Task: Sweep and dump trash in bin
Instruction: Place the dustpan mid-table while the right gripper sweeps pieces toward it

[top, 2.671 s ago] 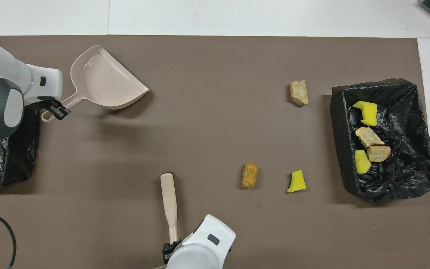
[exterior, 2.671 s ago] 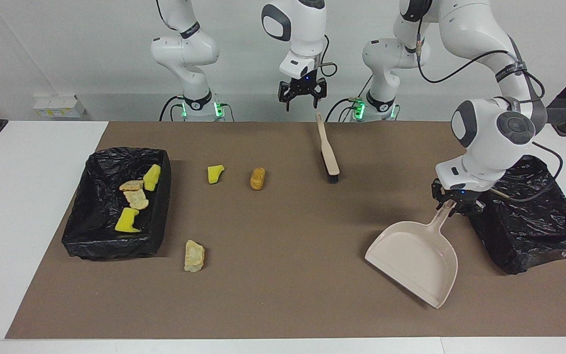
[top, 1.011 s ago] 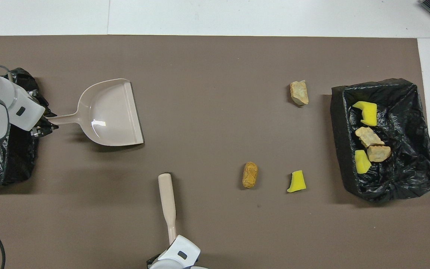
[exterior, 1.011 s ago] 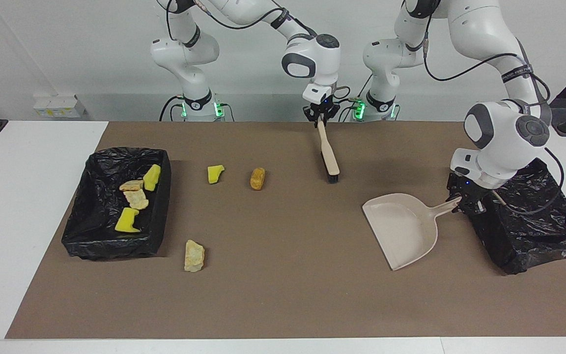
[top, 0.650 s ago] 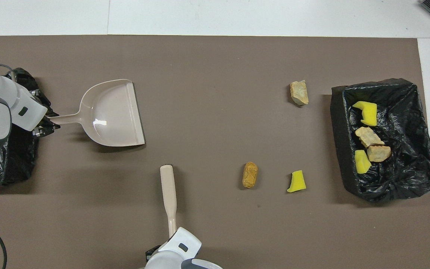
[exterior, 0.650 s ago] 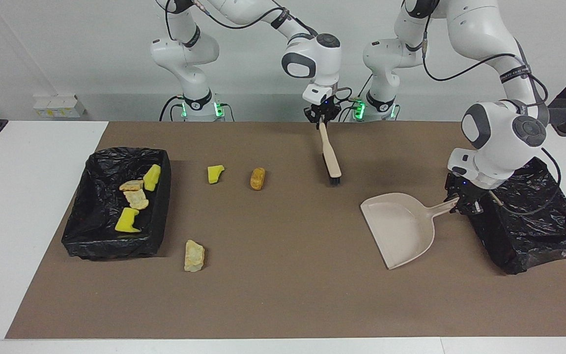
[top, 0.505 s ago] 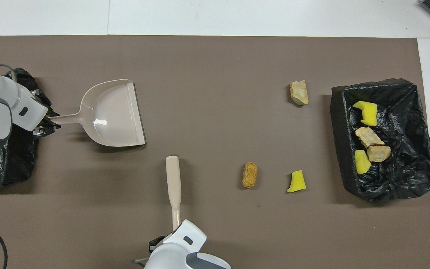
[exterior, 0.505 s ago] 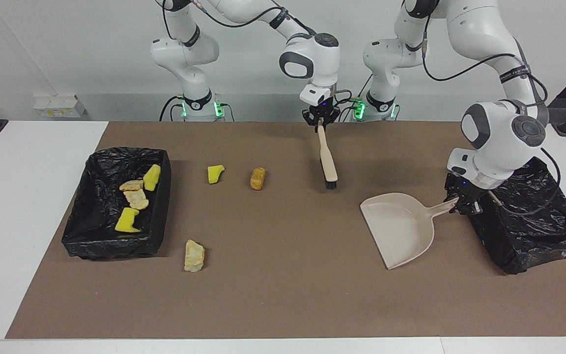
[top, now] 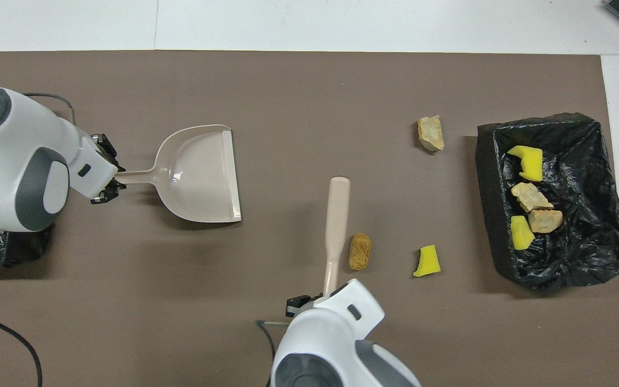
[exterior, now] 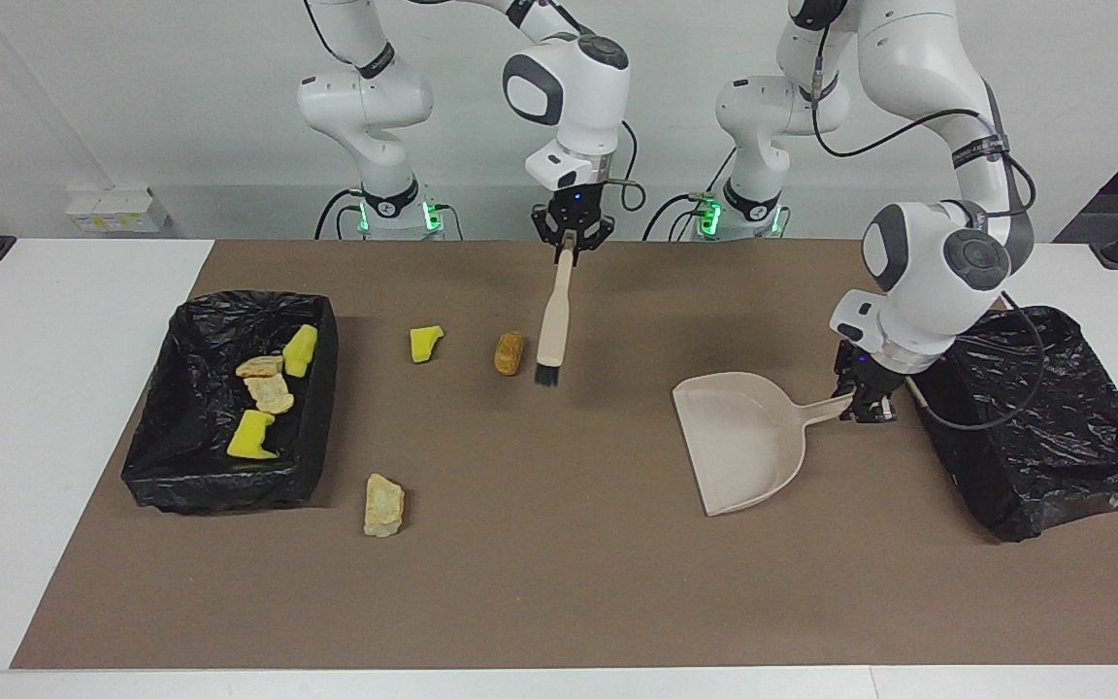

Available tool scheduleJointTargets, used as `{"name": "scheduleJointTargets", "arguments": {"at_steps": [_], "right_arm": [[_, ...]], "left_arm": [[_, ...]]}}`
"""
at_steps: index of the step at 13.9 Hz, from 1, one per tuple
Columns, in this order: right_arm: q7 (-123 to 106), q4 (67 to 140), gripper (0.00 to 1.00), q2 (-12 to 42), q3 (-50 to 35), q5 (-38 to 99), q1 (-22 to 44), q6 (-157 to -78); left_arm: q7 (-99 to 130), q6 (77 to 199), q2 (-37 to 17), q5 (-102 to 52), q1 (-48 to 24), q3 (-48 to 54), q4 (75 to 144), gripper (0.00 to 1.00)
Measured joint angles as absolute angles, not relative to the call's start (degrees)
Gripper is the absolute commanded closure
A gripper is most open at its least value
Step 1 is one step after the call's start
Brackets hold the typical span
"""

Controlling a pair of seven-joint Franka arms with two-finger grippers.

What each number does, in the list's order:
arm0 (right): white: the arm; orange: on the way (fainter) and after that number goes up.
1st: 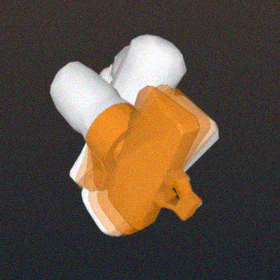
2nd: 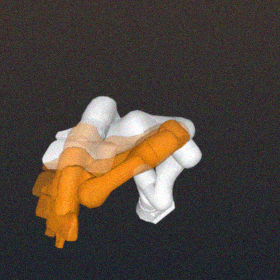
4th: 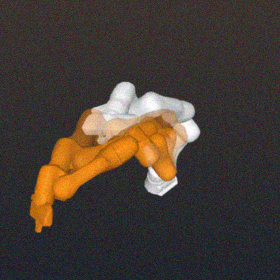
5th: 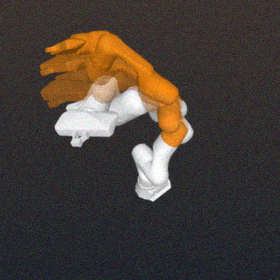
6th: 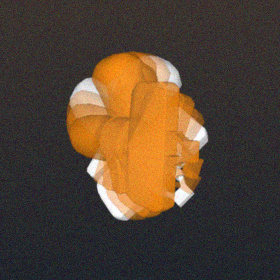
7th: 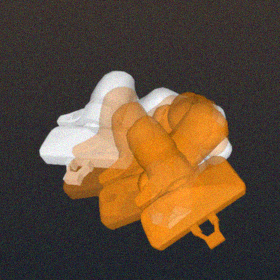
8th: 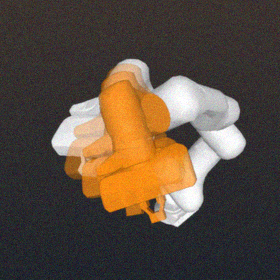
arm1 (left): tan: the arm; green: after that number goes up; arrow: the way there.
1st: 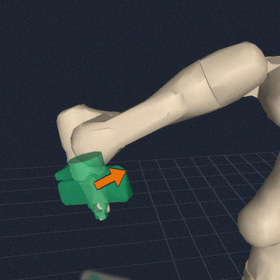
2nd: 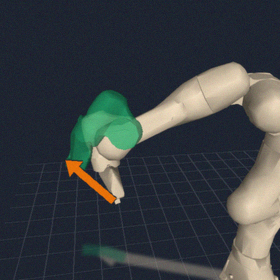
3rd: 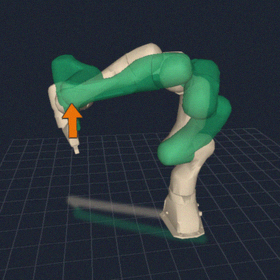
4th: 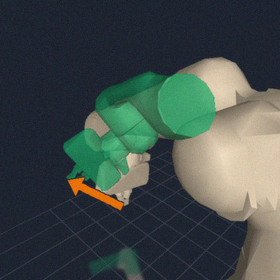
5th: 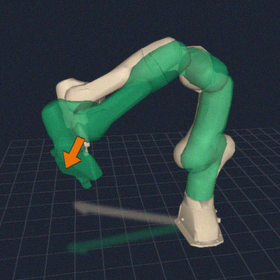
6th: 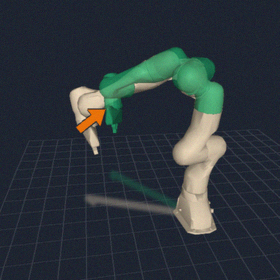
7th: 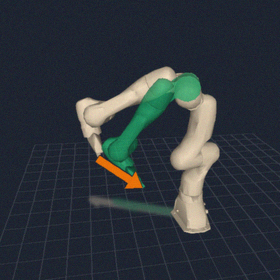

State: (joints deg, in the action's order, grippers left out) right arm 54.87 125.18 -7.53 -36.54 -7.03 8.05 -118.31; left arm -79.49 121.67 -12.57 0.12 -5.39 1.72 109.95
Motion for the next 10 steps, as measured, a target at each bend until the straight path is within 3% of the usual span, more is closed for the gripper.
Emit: {"name": "scheduleJointTargets", "arguments": {"at_steps": [2, 5, 10], "right_arm": [[43.3, 125.7, 1.00, -7.2, -28.4, -6.8, 7.8, -118.5], [28.8, 122.6, 1.00, -1.6, -19.2, -6.7, 6.9, -121.0], [11.2, 107.1, 1.00, 10.0, -8.8, -11.6, 6.2, -117.4]], "left_arm": [[-75.8, 126.7, -9.9, 0.1, -8.4, 1.8, 115.8, 1.00], [-72.2, 128.5, -6.6, 0.0, -12.7, 1.7, 120.7, 1.00], [-68.3, 128.5, -5.1, 0.0, -16.2, 1.7, 122.7, 1.00]]}}
